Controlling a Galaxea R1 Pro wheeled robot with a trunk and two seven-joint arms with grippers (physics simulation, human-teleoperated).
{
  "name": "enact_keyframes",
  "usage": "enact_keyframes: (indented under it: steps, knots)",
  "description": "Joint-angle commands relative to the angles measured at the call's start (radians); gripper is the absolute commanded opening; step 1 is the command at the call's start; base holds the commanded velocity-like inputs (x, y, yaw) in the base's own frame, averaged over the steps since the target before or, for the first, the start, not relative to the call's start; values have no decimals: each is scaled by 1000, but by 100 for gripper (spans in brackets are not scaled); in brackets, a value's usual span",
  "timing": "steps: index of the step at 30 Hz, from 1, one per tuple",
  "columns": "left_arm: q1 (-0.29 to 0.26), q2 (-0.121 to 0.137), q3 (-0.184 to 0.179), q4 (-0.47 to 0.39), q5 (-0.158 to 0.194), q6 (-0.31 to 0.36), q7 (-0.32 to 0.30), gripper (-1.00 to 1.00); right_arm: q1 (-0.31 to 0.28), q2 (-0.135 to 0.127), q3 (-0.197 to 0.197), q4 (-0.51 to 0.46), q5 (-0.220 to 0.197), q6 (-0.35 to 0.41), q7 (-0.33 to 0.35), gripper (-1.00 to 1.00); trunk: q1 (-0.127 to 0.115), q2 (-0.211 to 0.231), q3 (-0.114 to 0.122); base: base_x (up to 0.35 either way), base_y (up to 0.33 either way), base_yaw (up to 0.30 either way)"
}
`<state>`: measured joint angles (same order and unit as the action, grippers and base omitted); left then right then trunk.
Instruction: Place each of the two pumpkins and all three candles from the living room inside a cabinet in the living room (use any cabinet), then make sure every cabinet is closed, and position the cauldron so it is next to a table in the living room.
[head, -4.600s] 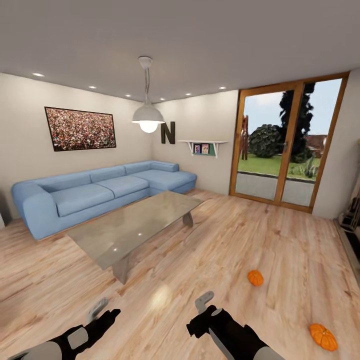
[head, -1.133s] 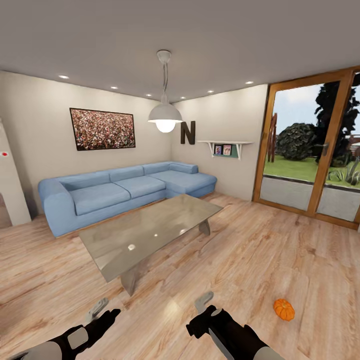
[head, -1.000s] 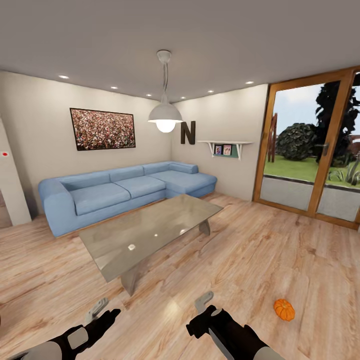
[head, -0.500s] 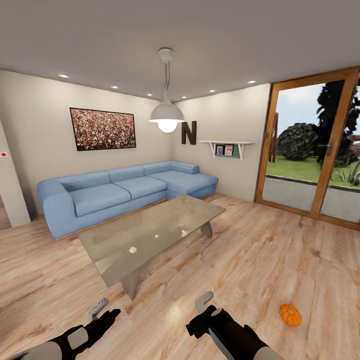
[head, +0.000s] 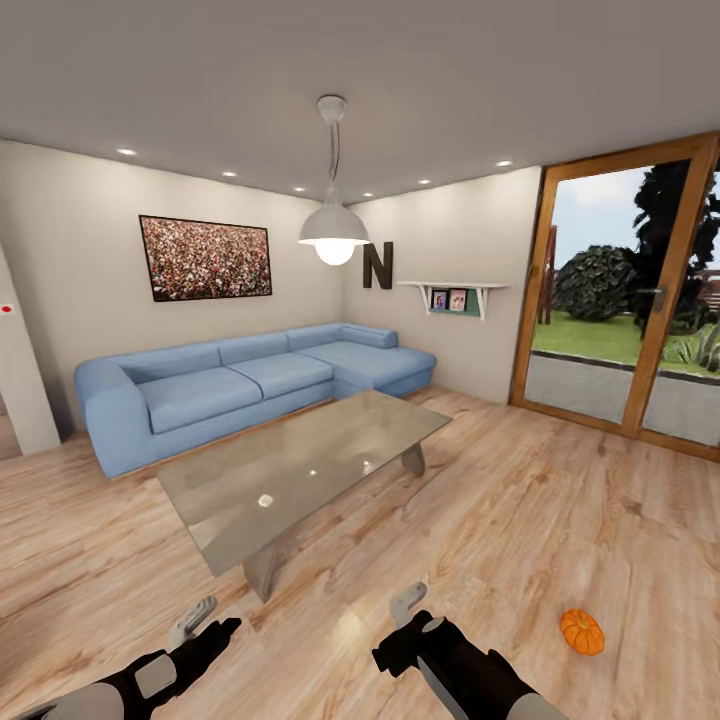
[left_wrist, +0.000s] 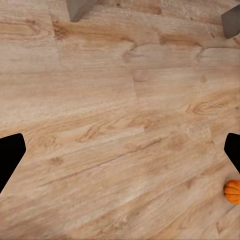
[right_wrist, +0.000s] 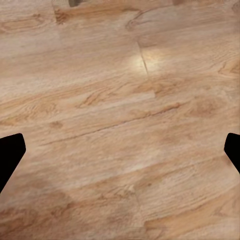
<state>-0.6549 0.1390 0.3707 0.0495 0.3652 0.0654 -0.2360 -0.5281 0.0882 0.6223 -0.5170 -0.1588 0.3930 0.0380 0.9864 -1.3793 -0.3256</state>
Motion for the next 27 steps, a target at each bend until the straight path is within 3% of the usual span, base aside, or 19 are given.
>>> enact_keyframes:
  steps: [1,18,27]
  knots:
    - [-2,1,1,3,11,4,-5,100,-1,-1,5,-1,-10,4,-2,100,0,-1,-1,158,0,0]
    - [-1,1,1,3,11,4,-5,100,-1,-1,5,-1,-10,4,-2,100,0,-1,-1,220,0,0]
    - [-1,1,1,3,11,4,-5,100,-1,-1,5,-1,-10,4,-2,100,0,-1,-1,57,0,0]
